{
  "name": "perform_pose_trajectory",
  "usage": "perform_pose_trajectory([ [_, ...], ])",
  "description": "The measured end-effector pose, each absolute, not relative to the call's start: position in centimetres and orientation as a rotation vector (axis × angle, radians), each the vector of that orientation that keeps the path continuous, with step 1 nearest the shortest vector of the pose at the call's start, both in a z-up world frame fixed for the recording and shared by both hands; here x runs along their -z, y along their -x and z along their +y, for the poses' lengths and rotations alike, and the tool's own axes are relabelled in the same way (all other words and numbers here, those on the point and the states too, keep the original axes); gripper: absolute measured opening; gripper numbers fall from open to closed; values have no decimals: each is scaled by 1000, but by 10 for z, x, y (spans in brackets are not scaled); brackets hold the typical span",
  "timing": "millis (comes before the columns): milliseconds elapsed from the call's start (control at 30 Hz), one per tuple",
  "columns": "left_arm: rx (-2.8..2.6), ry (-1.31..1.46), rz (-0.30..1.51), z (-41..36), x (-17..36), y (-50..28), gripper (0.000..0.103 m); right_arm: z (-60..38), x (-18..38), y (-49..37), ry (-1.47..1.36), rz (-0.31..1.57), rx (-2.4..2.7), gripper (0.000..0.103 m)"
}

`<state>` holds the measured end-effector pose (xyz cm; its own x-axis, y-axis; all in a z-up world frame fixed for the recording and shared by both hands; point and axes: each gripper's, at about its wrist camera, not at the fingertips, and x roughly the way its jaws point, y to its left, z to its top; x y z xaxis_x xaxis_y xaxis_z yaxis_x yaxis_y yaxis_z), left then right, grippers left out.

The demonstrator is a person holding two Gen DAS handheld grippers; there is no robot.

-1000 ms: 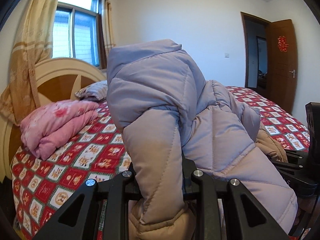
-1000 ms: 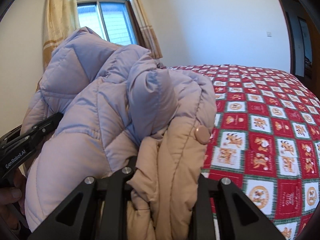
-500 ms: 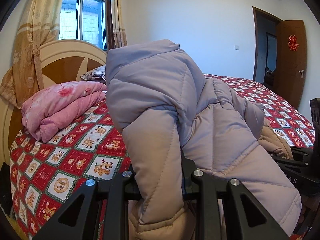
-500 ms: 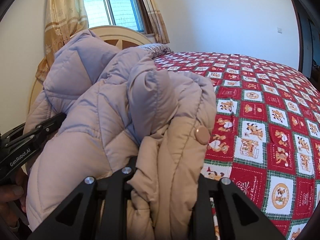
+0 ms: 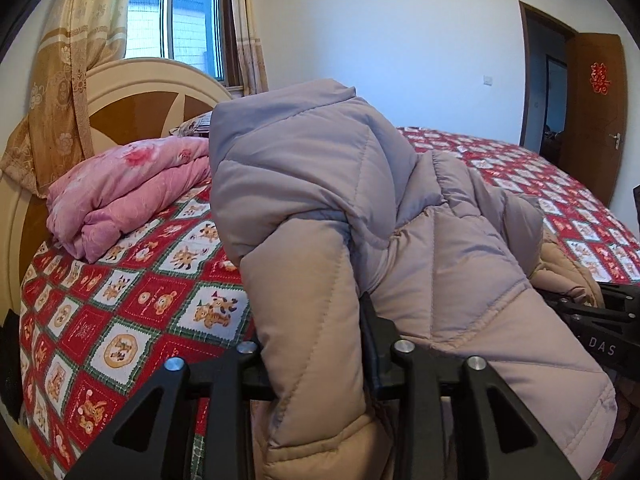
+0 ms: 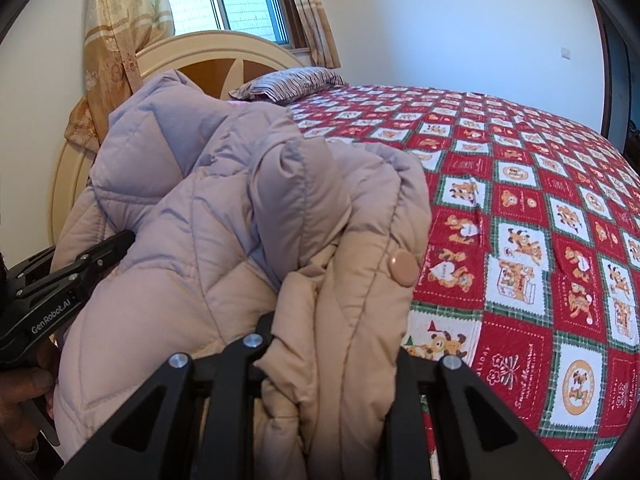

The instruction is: Fold large clothes

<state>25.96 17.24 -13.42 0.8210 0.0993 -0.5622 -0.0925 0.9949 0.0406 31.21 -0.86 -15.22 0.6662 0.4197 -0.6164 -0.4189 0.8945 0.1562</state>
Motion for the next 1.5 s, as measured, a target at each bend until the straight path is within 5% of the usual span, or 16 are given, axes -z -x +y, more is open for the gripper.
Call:
perform_pose_trajectory([
  [733,-210,-20,622,193,164,-266,93,-14,178,-319,-35,736,-403,48],
  [1500,-196,84,637,209,179,-273,102,-26,193,-332,-106,770,-388,75],
])
